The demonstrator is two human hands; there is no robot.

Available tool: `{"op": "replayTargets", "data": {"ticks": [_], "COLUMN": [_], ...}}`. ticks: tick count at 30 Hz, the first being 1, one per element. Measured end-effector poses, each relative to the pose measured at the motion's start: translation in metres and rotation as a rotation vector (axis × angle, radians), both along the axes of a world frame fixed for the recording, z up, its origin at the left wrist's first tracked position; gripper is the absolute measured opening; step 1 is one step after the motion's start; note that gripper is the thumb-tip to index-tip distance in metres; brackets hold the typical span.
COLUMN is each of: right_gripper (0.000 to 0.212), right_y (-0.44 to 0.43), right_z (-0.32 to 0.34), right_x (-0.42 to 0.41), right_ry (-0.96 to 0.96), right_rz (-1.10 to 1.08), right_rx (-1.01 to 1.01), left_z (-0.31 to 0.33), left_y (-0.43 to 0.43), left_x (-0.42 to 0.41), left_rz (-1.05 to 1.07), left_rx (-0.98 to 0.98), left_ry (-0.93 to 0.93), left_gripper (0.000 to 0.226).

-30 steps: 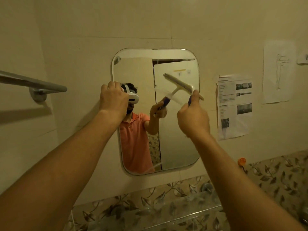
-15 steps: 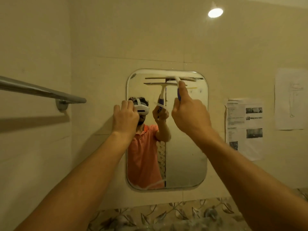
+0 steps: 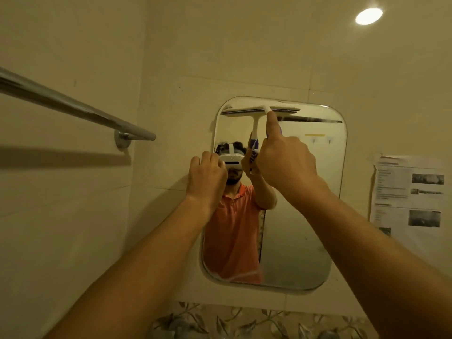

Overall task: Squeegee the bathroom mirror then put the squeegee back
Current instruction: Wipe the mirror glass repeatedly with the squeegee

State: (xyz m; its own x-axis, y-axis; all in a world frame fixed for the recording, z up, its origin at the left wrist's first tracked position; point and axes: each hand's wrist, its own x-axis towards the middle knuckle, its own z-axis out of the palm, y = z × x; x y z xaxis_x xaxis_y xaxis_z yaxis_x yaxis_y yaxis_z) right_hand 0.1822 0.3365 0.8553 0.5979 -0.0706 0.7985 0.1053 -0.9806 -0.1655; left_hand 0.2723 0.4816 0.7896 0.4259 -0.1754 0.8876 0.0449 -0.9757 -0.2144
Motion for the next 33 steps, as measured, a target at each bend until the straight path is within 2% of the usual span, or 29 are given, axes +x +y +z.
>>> {"op": "replayTargets", "data": {"ticks": [3, 7, 11, 14, 17, 20, 24, 27, 33], "right_gripper": [0.091, 0.078, 0.075, 0.071, 0.066, 0.075, 0.085, 0.093, 0.092], "right_y": [-0.003, -0.007, -0.014, -0.018, -0.015, -0.001, 0.020, 0.024, 0.009], "right_z": [-0.031, -0.067, -0.083, -0.071, -0.039, -0.001, 0.028, 0.028, -0.017], "right_x": [-0.003, -0.018, -0.021, -0.021, -0.024, -0.018, -0.012, -0.010, -0.001], "right_ry": [0.004, 0.073, 0.133, 0.133, 0.054, -0.028, -0.009, -0.008, 0.029], "right_rz": [0.018, 0.036, 0.020, 0.043, 0.081, 0.075, 0.066, 0.048, 0.006], "right_rx": [0.021, 0.033, 0.023, 0.001, -0.013, -0.088, -0.106, -0.113, -0.133], "left_z": [-0.002, -0.001, -0.001, -0.002, -0.002, -0.001, -0.004, -0.003, -0.004], "left_y": [-0.002, -0.002, -0.002, 0.000, -0.002, -0.002, -0.002, -0.001, 0.002], "left_x": [0.002, -0.001, -0.003, -0.004, -0.002, -0.003, 0.001, 0.003, 0.000], "left_rz": [0.015, 0.012, -0.015, -0.002, -0.011, -0.004, 0.002, 0.001, -0.026], "left_rx": [0.029, 0.028, 0.021, 0.008, 0.010, 0.038, 0.063, 0.072, 0.027], "left_ry": [0.017, 0.015, 0.034, 0.034, 0.045, 0.026, 0.006, 0.002, 0.017], "left_gripper": [0.039, 0.040, 0.037, 0.040, 0.043, 0.035, 0.032, 0.034, 0.037]}}
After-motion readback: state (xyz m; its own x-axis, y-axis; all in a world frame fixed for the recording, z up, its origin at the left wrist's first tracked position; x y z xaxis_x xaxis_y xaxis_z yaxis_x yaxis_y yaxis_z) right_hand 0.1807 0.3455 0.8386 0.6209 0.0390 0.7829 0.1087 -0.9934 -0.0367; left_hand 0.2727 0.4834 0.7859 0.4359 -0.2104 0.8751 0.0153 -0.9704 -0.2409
